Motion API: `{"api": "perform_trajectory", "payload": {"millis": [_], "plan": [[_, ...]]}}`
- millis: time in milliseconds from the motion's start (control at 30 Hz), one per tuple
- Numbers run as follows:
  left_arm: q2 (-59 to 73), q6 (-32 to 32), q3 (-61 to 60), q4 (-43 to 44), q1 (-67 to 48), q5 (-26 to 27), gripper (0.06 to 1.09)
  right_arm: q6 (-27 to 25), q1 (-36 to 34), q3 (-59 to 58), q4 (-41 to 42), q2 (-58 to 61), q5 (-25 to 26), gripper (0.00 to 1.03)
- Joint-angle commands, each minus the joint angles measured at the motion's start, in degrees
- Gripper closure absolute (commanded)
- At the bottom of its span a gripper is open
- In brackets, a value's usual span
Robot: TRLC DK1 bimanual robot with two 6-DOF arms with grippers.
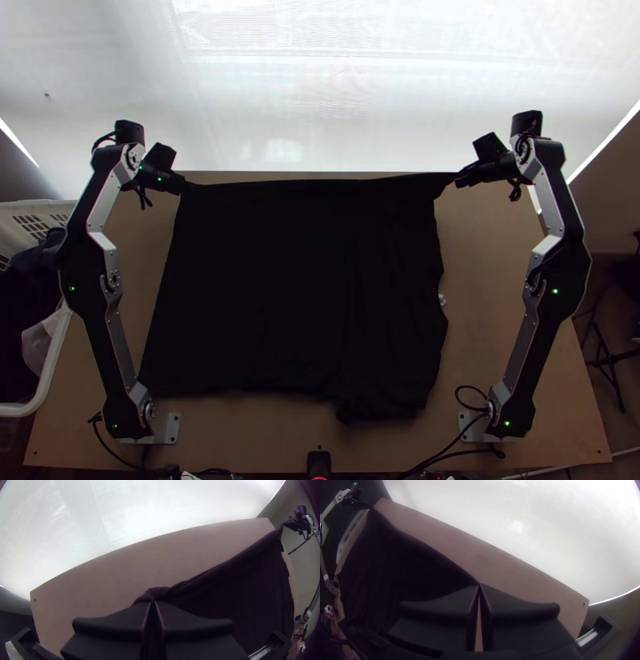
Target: Fold the t-shirt
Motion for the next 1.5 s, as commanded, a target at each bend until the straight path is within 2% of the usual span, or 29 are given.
{"api": "perform_trajectory", "payload": {"millis": [0, 233, 367, 467, 567, 833, 1200, 1467], "plan": [[5.4, 1.0, 4.5, -2.2, 0.2, -1.3, 1.05, 0.1, 1.6, 5.5, -2.9, 4.3, 0.9, 1.00], [5.8, 3.7, 3.9, -7.7, 0.9, -0.4, 1.05, -1.4, 1.8, 2.2, -8.8, 2.3, 0.9, 1.00], [1.9, 4.1, 1.5, -7.9, 2.2, 3.5, 1.05, -2.4, 1.4, -5.0, -8.5, -3.3, 0.4, 1.00], [-1.1, 5.4, 0.7, -11.1, 2.8, 7.4, 1.05, -3.7, 1.2, -11.7, -6.5, -9.1, 0.3, 1.00], [-5.8, 7.0, -2.3, -11.9, 2.8, 8.8, 1.05, -5.4, 1.3, -17.9, -4.6, -14.6, 0.3, 1.00], [-14.1, 9.8, -11.1, -11.8, 3.8, 9.6, 1.05, -7.3, 1.4, -28.7, -3.7, -23.6, 0.3, 1.00], [-25.3, 15.6, -30.7, -8.1, 8.7, 10.4, 1.05, -10.0, 3.4, -43.8, -3.7, -36.2, 0.3, 1.00], [-27.7, 18.4, -39.1, -7.2, 11.4, 10.3, 1.05, -10.3, 5.6, -54.0, -3.7, -41.9, 0.3, 1.00]]}}
